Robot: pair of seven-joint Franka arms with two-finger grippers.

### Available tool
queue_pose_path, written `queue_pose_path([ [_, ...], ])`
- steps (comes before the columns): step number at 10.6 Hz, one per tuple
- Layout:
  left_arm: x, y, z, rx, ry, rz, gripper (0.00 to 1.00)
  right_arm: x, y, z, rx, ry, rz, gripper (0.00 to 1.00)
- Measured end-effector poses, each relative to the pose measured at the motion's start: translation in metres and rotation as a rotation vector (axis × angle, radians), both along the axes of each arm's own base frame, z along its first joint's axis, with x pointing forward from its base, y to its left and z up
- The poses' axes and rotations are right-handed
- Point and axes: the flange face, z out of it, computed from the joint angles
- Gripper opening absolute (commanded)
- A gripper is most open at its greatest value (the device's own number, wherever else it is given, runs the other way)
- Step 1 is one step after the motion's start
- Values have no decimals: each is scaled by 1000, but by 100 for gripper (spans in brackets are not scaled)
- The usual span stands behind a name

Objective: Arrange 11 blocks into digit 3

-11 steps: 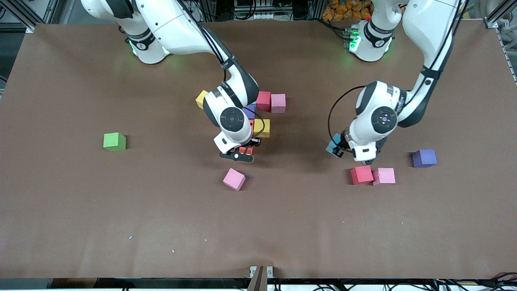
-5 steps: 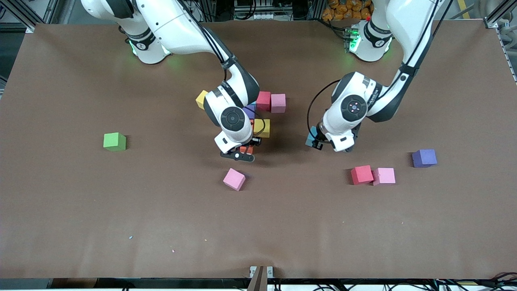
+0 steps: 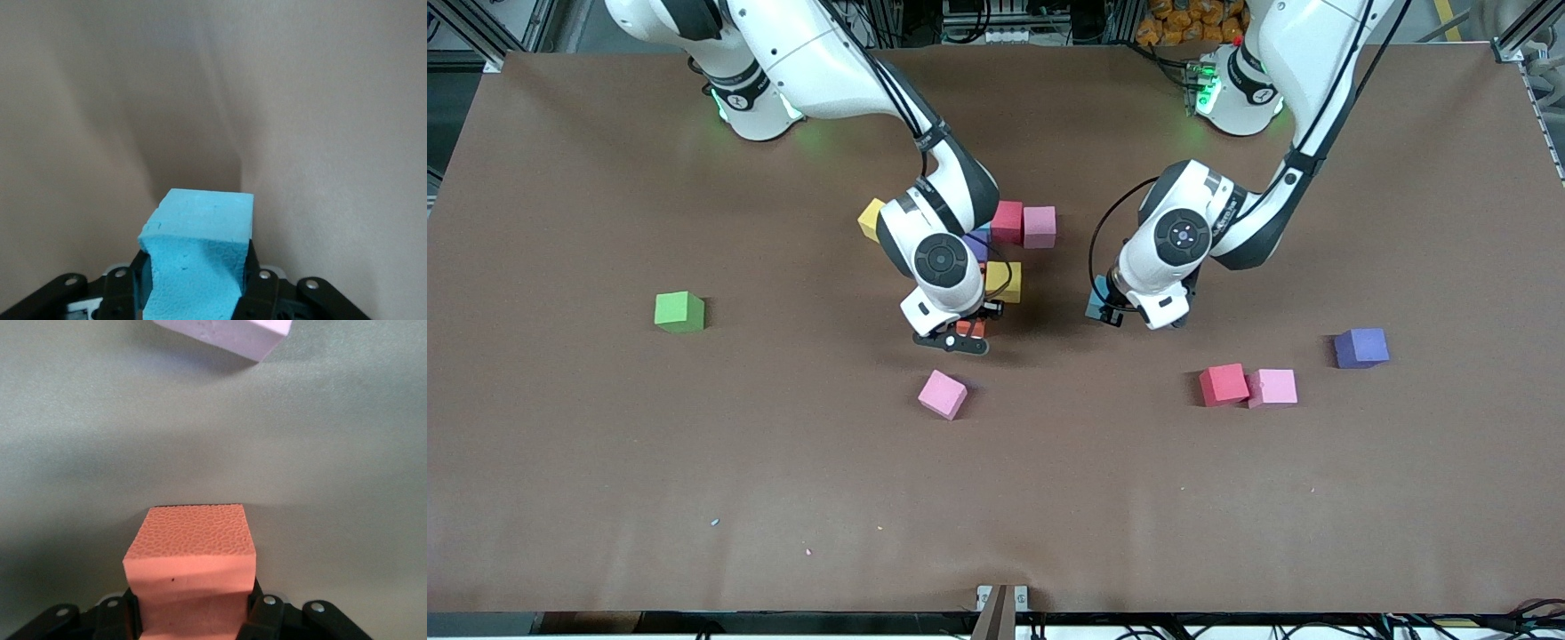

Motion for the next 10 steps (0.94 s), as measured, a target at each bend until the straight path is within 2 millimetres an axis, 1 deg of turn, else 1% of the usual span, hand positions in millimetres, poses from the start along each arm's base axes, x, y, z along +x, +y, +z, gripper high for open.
queue_pose_path([
  [2, -1, -13, 5, -5, -7, 22, 0, 0, 0, 0, 0, 0, 0, 0],
  [4, -3, -24, 4, -17, 4, 49, 0, 0, 0, 0, 0, 0, 0, 0],
  [7, -7, -43, -1, -17, 19, 94, 0, 0, 0, 0, 0, 0, 0, 0],
  [10, -9, -51, -8, -12, 33, 126, 0, 0, 0, 0, -1, 0, 0, 0],
])
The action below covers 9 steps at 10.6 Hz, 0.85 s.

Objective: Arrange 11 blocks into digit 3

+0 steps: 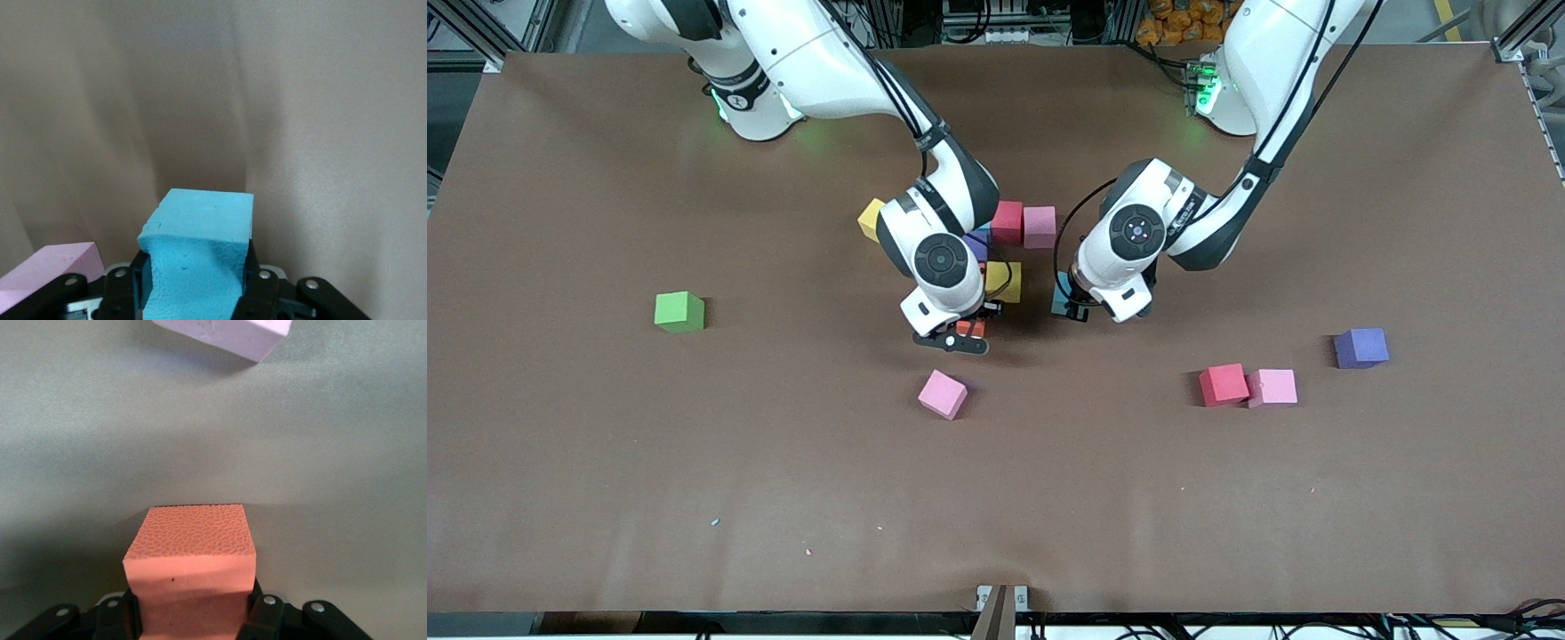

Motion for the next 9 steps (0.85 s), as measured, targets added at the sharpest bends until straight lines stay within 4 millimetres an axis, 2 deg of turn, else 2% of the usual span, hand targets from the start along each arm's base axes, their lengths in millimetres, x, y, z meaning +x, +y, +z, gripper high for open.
queue_pose_path([
  [9, 2, -15, -5, 3, 14, 87, 0, 2, -2, 0, -3, -3, -3, 0],
])
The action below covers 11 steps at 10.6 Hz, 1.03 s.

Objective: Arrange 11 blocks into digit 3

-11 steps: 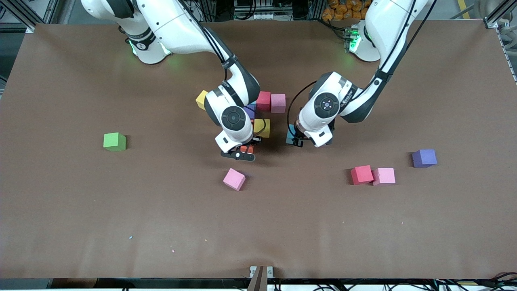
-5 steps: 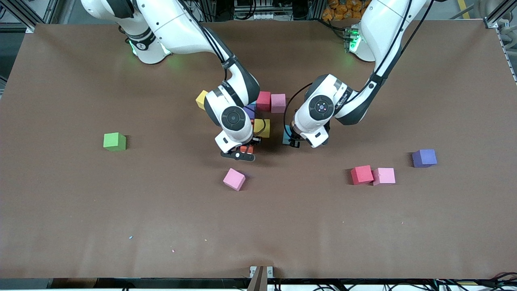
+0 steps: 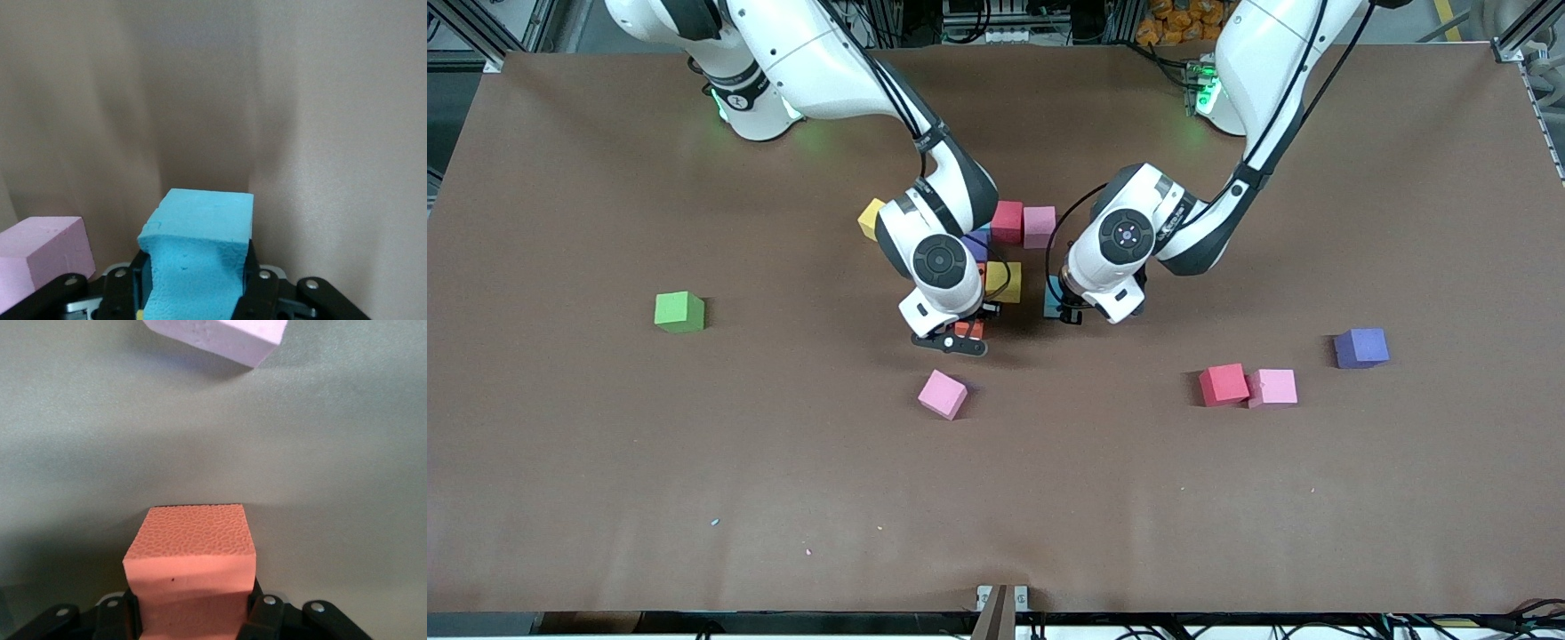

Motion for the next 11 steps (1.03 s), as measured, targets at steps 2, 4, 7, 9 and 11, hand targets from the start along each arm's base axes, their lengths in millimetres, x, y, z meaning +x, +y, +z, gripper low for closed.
queue_pose_path([
  [2, -1, -3, -6, 5, 11, 22, 0, 0, 0, 0, -1, 2, 0, 0],
  [4, 1, -4, -6, 3, 11, 31, 0, 0, 0, 0, -2, 3, 0, 33],
  [7, -5, -16, -5, 4, 13, 43, 0, 0, 0, 0, -2, 3, 0, 99],
  [9, -9, -20, -5, 8, 16, 53, 0, 0, 0, 0, -3, 2, 1, 100],
  [11, -12, -23, -6, 10, 19, 55, 0, 0, 0, 0, -3, 2, 2, 100],
])
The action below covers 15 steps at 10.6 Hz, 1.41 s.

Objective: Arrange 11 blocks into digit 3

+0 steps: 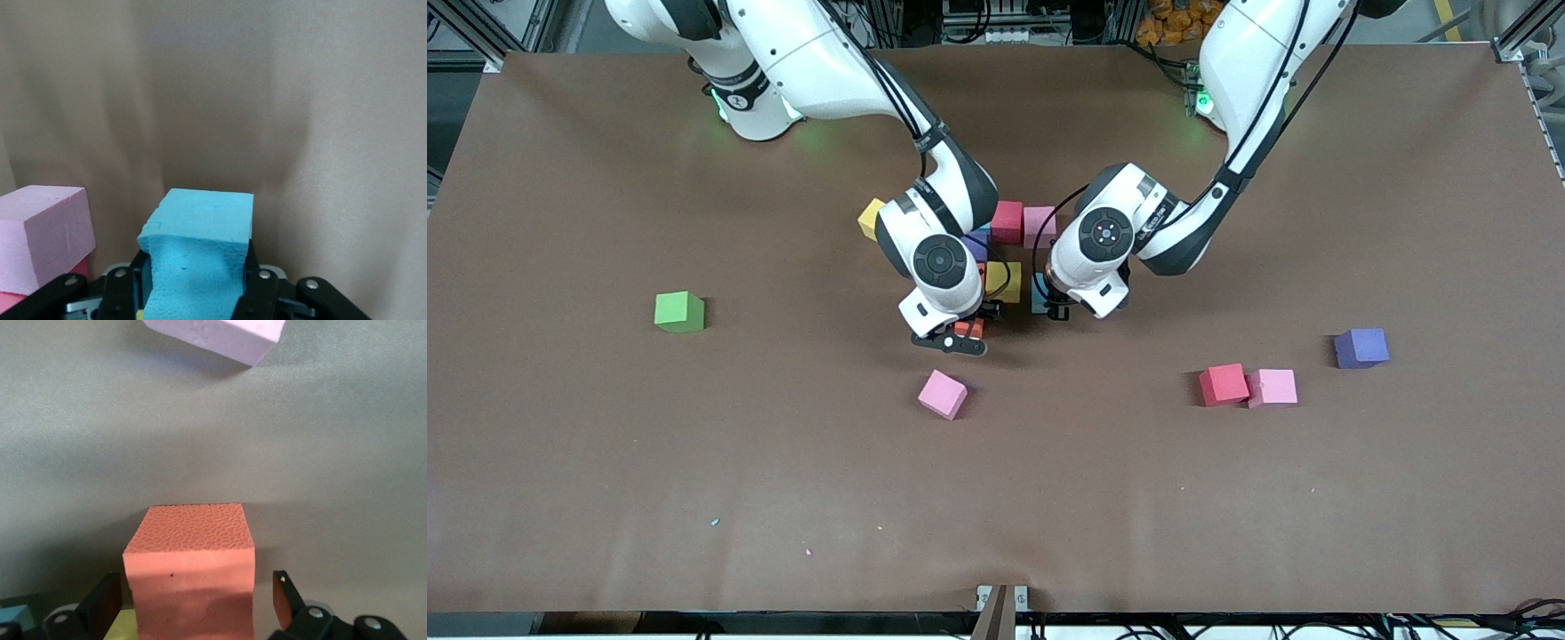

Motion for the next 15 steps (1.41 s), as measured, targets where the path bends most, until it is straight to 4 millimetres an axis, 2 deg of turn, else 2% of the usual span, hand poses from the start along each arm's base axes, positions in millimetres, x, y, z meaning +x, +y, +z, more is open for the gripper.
queue_pose_path([
  [3, -4, -4, -1, 1, 2, -9, 0, 4, -1, 5, 5, -11, -3, 100],
  [7, -6, -5, -5, 4, 8, -11, 0, 30, -15, 31, 11, -11, -39, 100],
  [11, -11, -10, -9, 6, 14, -21, 0, 57, -27, 55, 10, -44, -331, 100],
  [13, -12, -12, -8, 5, 12, -24, 0, 79, -46, 58, 37, -91, -391, 100],
  [15, -12, -13, -8, 4, 12, -24, 0, 101, -63, 46, 54, -185, -410, 100],
])
